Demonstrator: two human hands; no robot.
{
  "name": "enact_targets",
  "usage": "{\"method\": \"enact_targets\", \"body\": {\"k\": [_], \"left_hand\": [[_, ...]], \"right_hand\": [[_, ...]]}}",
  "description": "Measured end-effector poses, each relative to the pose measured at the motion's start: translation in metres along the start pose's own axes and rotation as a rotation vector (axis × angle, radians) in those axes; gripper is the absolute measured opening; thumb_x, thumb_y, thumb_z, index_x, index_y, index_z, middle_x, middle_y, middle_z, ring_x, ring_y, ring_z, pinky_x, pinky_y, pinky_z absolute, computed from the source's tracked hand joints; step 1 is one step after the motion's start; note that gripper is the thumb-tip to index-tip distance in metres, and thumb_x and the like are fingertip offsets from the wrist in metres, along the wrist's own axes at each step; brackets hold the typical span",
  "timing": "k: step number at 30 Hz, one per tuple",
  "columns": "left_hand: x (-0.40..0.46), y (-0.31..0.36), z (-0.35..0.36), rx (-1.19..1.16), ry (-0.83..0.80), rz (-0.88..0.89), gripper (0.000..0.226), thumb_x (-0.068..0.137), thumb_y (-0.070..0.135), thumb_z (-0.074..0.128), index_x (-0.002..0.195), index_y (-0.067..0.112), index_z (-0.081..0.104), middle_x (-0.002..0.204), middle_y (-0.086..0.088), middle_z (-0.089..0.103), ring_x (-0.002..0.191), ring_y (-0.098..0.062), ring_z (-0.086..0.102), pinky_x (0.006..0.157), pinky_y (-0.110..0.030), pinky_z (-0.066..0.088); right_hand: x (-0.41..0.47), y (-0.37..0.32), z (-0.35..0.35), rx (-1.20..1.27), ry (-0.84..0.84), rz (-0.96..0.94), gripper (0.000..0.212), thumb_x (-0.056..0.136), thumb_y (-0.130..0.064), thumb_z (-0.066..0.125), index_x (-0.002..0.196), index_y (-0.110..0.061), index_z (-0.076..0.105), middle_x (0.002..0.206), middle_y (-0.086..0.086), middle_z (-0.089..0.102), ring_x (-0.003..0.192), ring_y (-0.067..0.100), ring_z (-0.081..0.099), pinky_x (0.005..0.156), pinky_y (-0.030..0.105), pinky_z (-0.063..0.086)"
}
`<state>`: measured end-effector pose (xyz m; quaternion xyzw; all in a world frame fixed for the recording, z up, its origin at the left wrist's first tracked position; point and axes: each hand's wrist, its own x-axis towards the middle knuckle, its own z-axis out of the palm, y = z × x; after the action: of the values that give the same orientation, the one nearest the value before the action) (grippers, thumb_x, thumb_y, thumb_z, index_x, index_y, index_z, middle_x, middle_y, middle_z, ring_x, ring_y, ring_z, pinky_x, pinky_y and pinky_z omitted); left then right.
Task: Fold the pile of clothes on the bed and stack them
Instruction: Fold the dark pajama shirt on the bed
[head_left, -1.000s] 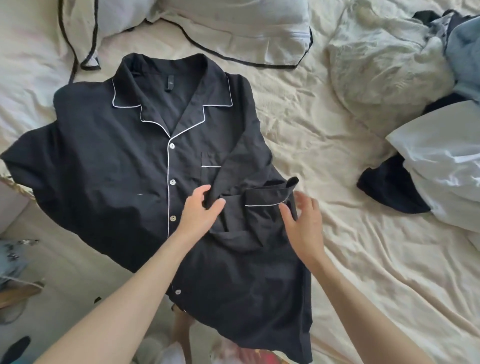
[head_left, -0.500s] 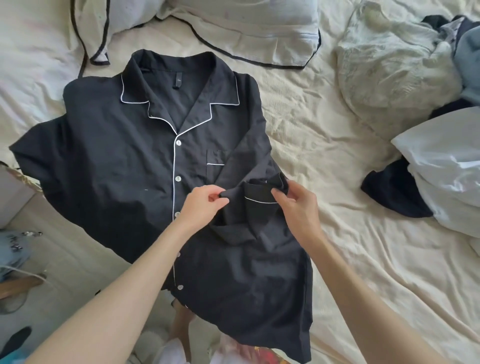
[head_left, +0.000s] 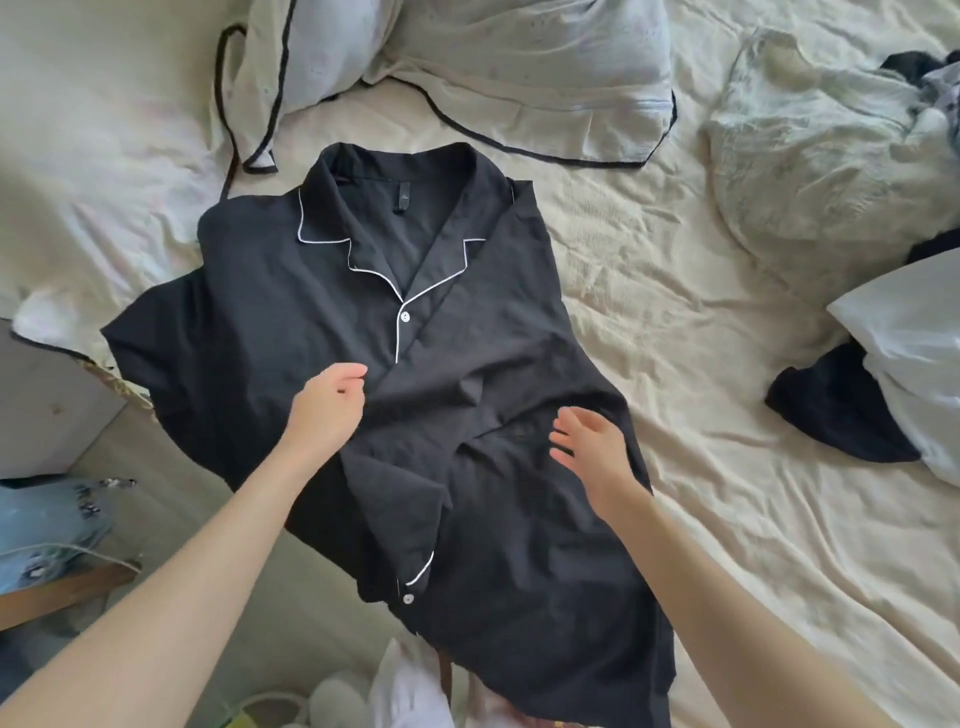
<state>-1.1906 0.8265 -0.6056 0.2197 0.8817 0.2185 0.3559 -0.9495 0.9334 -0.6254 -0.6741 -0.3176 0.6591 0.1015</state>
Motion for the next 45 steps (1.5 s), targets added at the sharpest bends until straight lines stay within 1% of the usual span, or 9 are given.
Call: {"method": "enact_targets", "body": {"k": [4, 11, 16, 20, 25, 30, 36, 42, 45], "left_hand": [[0.042, 0.057, 0.038, 0.133, -0.072, 0.28, 0.034, 0.096, 0.011, 0.043, 0.127, 0.012, 0.056, 0.126, -0.007, 0.057, 0.107, -0.02, 0.055, 0.092, -0.023, 0.036], [0.122, 0.131, 0.086, 0.245, -0.163, 0.406, 0.048, 0.098, 0.019, 0.045, 0.143, 0.009, 0.034, 0.144, -0.011, 0.039, 0.13, -0.028, 0.039, 0.108, -0.044, 0.031], [0.15, 0.163, 0.112, 0.118, -0.099, 0.32, 0.04, 0.096, 0.029, 0.051, 0.13, 0.008, 0.051, 0.12, -0.01, 0.06, 0.117, -0.028, 0.05, 0.103, -0.041, 0.037], [0.166, 0.187, 0.123, -0.015, -0.023, 0.357, 0.022, 0.094, 0.024, 0.054, 0.108, 0.009, 0.063, 0.098, 0.002, 0.064, 0.095, -0.014, 0.057, 0.081, -0.023, 0.039], [0.184, 0.23, 0.132, -0.17, -0.06, 0.352, 0.023, 0.091, 0.021, 0.06, 0.111, 0.009, 0.066, 0.096, 0.005, 0.065, 0.094, -0.009, 0.059, 0.083, -0.016, 0.043], [0.176, 0.22, 0.129, -0.082, -0.142, 0.336, 0.033, 0.09, 0.024, 0.063, 0.121, 0.012, 0.061, 0.111, 0.001, 0.064, 0.108, -0.011, 0.056, 0.091, -0.017, 0.041], [0.105, 0.145, 0.1, 0.019, -0.118, 0.359, 0.032, 0.085, 0.016, 0.065, 0.117, 0.013, 0.059, 0.103, 0.0, 0.059, 0.069, -0.005, 0.05, 0.079, -0.017, 0.04], [0.021, 0.041, 0.075, 0.122, -0.067, 0.05, 0.038, 0.085, 0.028, 0.067, 0.119, 0.015, 0.054, 0.107, 0.001, 0.052, 0.079, -0.01, 0.051, 0.073, -0.022, 0.033], [-0.007, 0.003, 0.069, 0.163, -0.12, -0.076, 0.043, 0.084, 0.034, 0.068, 0.119, 0.012, 0.054, 0.108, -0.001, 0.049, 0.091, -0.015, 0.051, 0.076, -0.025, 0.034]], "right_hand": [[0.023, -0.025, 0.003, 0.362, 0.091, 0.17, 0.043, 0.094, -0.025, 0.059, 0.129, -0.002, 0.05, 0.117, 0.01, 0.054, 0.116, 0.025, 0.054, 0.092, 0.035, 0.048], [0.056, -0.048, -0.002, 0.649, 0.263, 0.263, 0.014, 0.096, -0.007, 0.051, 0.109, -0.005, 0.051, 0.121, 0.014, 0.059, 0.103, 0.026, 0.061, 0.084, 0.035, 0.048], [0.066, -0.054, -0.026, 0.841, 0.175, 0.223, 0.019, 0.097, -0.015, 0.052, 0.115, -0.008, 0.053, 0.1, 0.006, 0.067, 0.092, 0.019, 0.064, 0.069, 0.031, 0.049], [0.067, -0.048, -0.026, 0.76, 0.131, 0.267, 0.006, 0.094, -0.014, 0.056, 0.096, -0.01, 0.06, 0.094, 0.006, 0.07, 0.09, 0.019, 0.065, 0.075, 0.031, 0.049], [0.073, -0.061, -0.041, 1.084, 0.068, 0.144, 0.014, 0.095, -0.021, 0.055, 0.095, -0.011, 0.064, 0.087, 0.002, 0.075, 0.091, 0.017, 0.068, 0.084, 0.032, 0.052], [0.076, -0.055, -0.039, 0.839, 0.041, 0.124, 0.026, 0.096, -0.021, 0.053, 0.121, -0.013, 0.055, 0.113, 0.005, 0.067, 0.106, 0.02, 0.063, 0.088, 0.033, 0.049], [0.043, -0.02, -0.012, 0.515, 0.006, 0.201, 0.027, 0.094, -0.01, 0.057, 0.12, -0.005, 0.052, 0.105, 0.013, 0.063, 0.097, 0.023, 0.063, 0.084, 0.035, 0.05], [0.011, 0.012, 0.024, 0.24, -0.149, 0.259, 0.015, 0.094, -0.009, 0.054, 0.108, -0.008, 0.058, 0.082, 0.0, 0.062, 0.079, 0.016, 0.062, 0.081, 0.029, 0.054], [0.007, 0.016, 0.038, 0.218, -0.147, 0.247, 0.013, 0.096, -0.01, 0.048, 0.096, -0.01, 0.06, 0.092, 0.006, 0.064, 0.083, 0.022, 0.064, 0.07, 0.025, 0.054]]}}
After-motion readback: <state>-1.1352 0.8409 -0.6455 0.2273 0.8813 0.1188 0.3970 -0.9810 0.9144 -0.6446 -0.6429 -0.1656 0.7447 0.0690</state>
